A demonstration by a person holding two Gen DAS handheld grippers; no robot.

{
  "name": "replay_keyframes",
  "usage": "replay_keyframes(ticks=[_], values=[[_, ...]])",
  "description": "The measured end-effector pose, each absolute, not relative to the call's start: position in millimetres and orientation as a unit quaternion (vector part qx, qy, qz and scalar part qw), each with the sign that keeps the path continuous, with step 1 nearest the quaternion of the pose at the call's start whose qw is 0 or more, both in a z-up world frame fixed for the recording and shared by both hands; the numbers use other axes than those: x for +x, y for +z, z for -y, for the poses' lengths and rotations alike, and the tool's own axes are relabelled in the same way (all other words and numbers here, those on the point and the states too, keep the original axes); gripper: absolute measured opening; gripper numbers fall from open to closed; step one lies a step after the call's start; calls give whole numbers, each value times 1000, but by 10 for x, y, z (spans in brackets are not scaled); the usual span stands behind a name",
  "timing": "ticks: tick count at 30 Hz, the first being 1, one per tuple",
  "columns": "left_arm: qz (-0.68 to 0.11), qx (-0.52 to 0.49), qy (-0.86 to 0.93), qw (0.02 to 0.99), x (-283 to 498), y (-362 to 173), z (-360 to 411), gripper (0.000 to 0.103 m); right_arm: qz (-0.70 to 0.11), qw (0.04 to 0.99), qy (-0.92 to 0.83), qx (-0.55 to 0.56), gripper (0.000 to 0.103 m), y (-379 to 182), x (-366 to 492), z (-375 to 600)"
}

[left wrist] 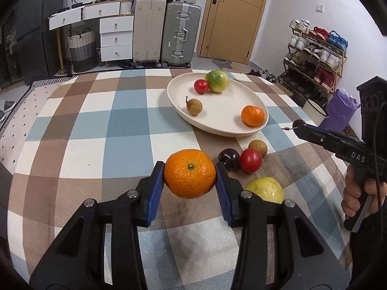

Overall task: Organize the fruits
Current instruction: 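Carry the orange and cherry over the plate and open both tools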

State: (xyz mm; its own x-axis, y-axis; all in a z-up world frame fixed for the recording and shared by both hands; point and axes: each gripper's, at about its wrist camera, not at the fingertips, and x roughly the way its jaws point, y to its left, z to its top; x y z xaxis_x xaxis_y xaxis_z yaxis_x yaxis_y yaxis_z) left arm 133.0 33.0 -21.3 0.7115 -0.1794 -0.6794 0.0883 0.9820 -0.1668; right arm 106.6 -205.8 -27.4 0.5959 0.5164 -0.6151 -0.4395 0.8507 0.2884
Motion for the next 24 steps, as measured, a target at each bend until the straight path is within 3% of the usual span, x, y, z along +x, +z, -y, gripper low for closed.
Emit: replay_keyframes(ticks=[24], values=[[-337, -53, -74, 937, 1695, 285, -267, 39, -327, 906, 264, 50, 28, 276, 1360, 1995]])
